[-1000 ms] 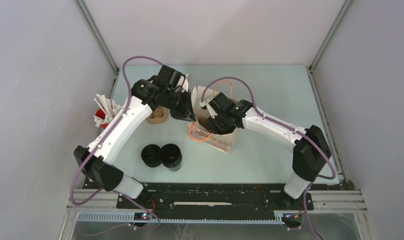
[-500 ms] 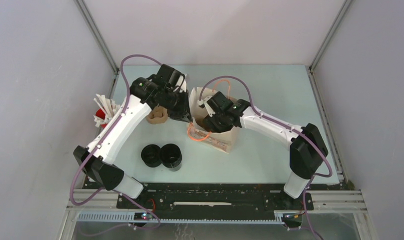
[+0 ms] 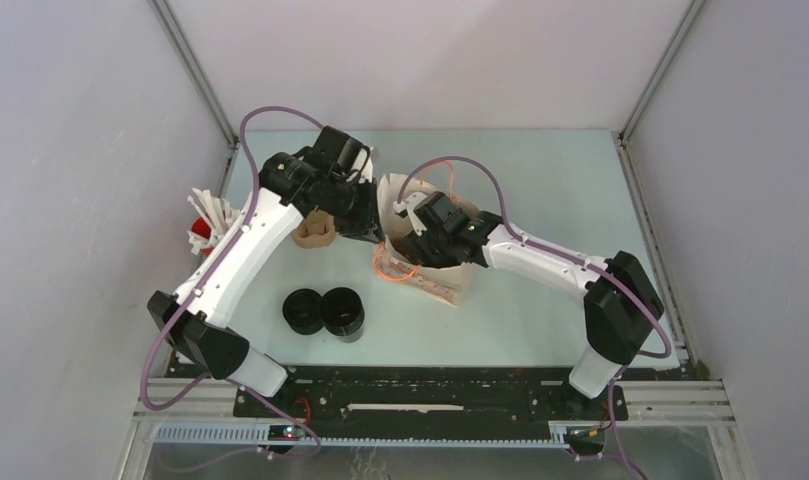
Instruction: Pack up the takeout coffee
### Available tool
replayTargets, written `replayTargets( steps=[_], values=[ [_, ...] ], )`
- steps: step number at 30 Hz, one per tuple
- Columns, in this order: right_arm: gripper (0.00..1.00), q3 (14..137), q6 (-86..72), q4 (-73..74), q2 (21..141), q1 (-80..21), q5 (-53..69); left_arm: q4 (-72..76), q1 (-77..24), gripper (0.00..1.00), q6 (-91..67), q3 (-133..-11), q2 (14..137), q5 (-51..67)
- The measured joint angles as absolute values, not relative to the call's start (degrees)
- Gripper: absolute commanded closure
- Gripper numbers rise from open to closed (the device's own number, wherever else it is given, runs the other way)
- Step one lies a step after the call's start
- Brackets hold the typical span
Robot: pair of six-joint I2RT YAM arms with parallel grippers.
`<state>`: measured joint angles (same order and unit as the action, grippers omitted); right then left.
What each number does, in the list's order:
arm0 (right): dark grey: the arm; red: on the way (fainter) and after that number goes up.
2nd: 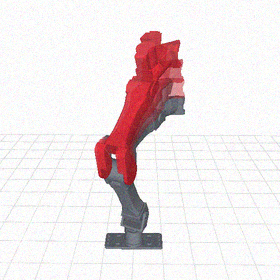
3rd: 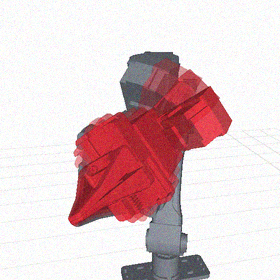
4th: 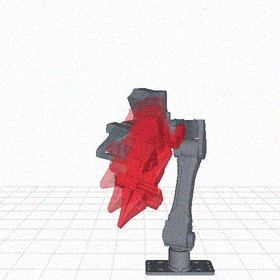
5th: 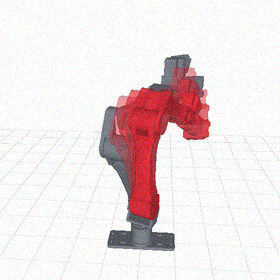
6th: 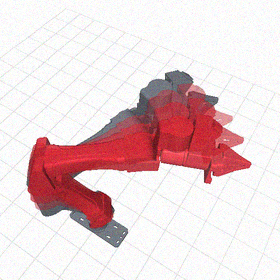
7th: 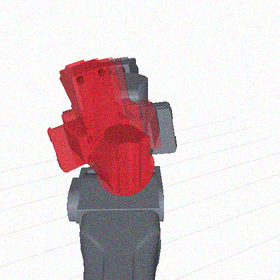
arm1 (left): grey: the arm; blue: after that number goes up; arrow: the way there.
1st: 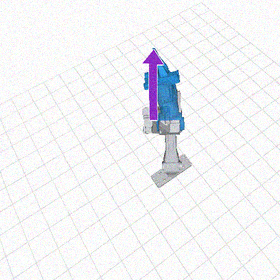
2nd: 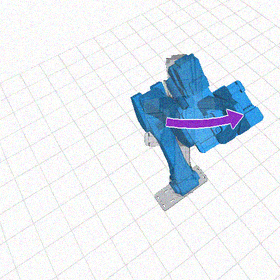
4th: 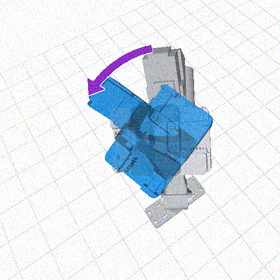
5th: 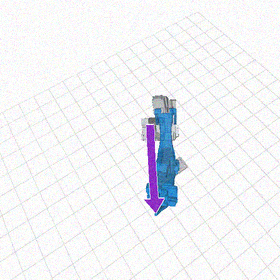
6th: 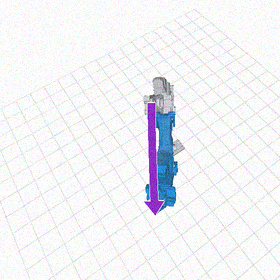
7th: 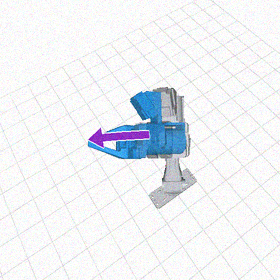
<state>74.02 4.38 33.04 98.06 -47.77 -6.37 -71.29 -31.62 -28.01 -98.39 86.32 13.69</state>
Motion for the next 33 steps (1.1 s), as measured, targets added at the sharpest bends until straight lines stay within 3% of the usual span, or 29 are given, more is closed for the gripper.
replayTargets(
  steps=[33],
  values=[
    [1.0, 72.99, -0.38, 40.77, 95.42, -48.86, -9.39, -70.83, -31.64, 0.87, -28.58, -97.8, 85.3, 13.65]
  ],
)
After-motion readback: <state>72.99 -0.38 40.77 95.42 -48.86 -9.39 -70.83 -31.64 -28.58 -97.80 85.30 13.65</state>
